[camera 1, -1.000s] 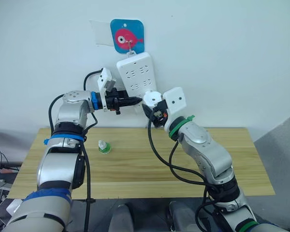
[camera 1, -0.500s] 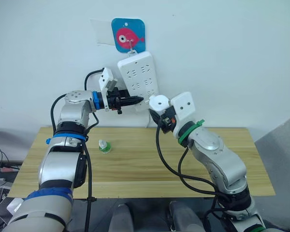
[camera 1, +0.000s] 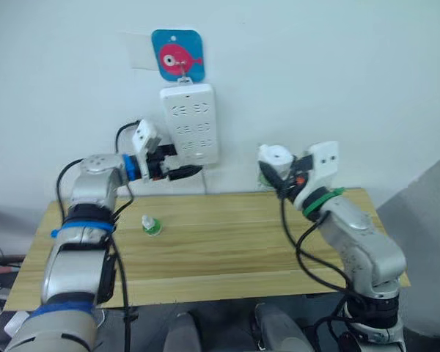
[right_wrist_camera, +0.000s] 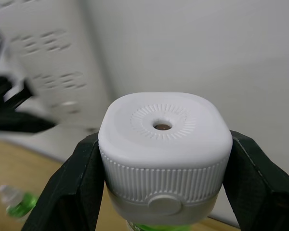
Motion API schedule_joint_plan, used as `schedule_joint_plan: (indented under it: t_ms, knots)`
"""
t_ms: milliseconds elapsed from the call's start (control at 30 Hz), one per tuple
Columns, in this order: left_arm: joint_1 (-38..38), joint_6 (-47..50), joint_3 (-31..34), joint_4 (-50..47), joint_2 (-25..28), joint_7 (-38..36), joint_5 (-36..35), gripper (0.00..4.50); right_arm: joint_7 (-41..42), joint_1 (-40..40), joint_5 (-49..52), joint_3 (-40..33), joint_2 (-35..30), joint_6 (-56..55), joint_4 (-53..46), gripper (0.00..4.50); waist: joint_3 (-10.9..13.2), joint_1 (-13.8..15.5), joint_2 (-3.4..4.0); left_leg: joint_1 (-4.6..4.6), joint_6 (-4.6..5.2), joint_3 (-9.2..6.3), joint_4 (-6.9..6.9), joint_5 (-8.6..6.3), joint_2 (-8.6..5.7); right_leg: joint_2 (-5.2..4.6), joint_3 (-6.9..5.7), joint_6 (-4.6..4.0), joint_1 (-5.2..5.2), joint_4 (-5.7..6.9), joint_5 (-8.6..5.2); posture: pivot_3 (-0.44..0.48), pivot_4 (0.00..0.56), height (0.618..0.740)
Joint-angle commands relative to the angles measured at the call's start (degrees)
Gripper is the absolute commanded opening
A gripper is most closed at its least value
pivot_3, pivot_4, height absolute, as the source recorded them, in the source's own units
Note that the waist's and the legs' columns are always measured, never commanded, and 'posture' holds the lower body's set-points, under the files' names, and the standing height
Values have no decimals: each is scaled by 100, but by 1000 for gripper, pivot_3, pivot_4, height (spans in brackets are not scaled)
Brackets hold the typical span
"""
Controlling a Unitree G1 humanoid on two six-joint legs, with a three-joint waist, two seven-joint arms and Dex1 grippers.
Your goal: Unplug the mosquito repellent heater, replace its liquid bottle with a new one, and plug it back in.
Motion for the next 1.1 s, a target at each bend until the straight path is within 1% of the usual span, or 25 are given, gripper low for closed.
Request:
schedule_joint_plan:
  t_ms: [33,67,133,200,267,333,367,433,500,667,700,833,967,1100]
  knots:
    - [905,338,172,-1503,377,1,-186,4455,-59,-116,685,-639,162,77,180,3003,3,-32,4,0,0,3,-7,0,1,0,6,-5,-3,-3,1,-142,197,740]
    - [1234,535,233,-1990,452,30,-314,4455,-128,-135,859,-825,227,181,264,3003,3,-28,5,-4,-2,3,-15,0,1,0,10,-6,-6,-9,-2,-138,196,740]
    - [1988,1075,360,-3336,480,166,-743,4455,-409,-220,1408,-1312,514,402,438,3003,6,-11,10,-13,-6,2,-21,0,6,-1,9,-6,-12,-15,-11,-122,194,740]
    - [2546,1341,365,-4592,316,451,-1074,4455,-816,-322,2072,-1796,873,619,549,3003,8,32,11,-20,-27,-1,-25,3,6,-5,11,-12,-14,-16,-24,-110,191,740]
    - [2815,1486,260,-5544,-54,920,-1325,4455,-1369,-429,2968,-2246,1244,779,632,3003,13,143,20,-26,-33,-9,-26,-1,0,-6,17,-8,-10,-18,-30,-102,191,740]
    - [2884,1573,106,-6028,-385,1368,-1342,4455,-1837,-468,3687,-2462,1410,865,687,3003,15,208,22,-27,-18,-5,-22,-12,-14,-12,25,-7,-7,-19,-30,-98,191,740]
    - [2900,1370,-144,-6185,-614,1530,-1171,4455,-2068,-430,4129,-2496,1455,863,709,3003,15,221,23,-26,-18,-2,-17,-13,-17,-13,29,-7,-4,-19,-30,-98,190,740]
    - [2862,1099,-508,-6289,-1086,1966,-886,4455,-2445,-302,4857,-2444,1414,837,720,3003,15,235,23,-23,-16,-3,-13,-13,-22,-14,33,-5,0,-17,-29,-101,189,740]
    - [2732,772,-820,-6143,-1564,2428,-538,4455,-2771,-146,5469,-2309,1339,730,675,3003,15,233,23,-22,-16,-3,-11,-13,-25,-14,34,-5,2,-18,-29,-110,191,740]
    - [2496,147,-1379,-5487,-2474,3205,74,4455,-3304,186,6462,-1888,1119,300,542,3003,14,200,24,-23,-14,-6,-14,-14,-23,-5,37,-5,0,-19,-29,-137,190,740]
    - [2468,49,-1448,-5378,-2592,3295,150,4455,-3360,246,6602,-1790,1052,215,518,3003,14,172,24,-23,-13,-5,-14,-15,-23,-5,37,-5,0,-20,-29,-137,190,740]
    - [2410,-278,-1661,-5159,-2842,3488,375,4455,-3589,444,7067,-1463,814,-132,408,3003,14,117,24,-24,-11,-5,-15,-16,-23,-2,41,-5,-2,-21,-30,-147,190,740]
    - [2411,-401,-1704,-5004,-2849,3516,403,4455,-3650,526,7380,-1182,542,-463,349,3003,14,113,24,-24,-11,-8,-14,-16,-22,1,39,-4,-1,-20,-30,-147,190,740]
    - [2237,-597,-1681,-4754,-2886,3554,446,4455,-3666,582,7630,-919,305,-742,321,3003,14,118,24,-24,-11,-9,-13,-15,-22,1,37,-3,-1,-20,-30,-146,191,740]
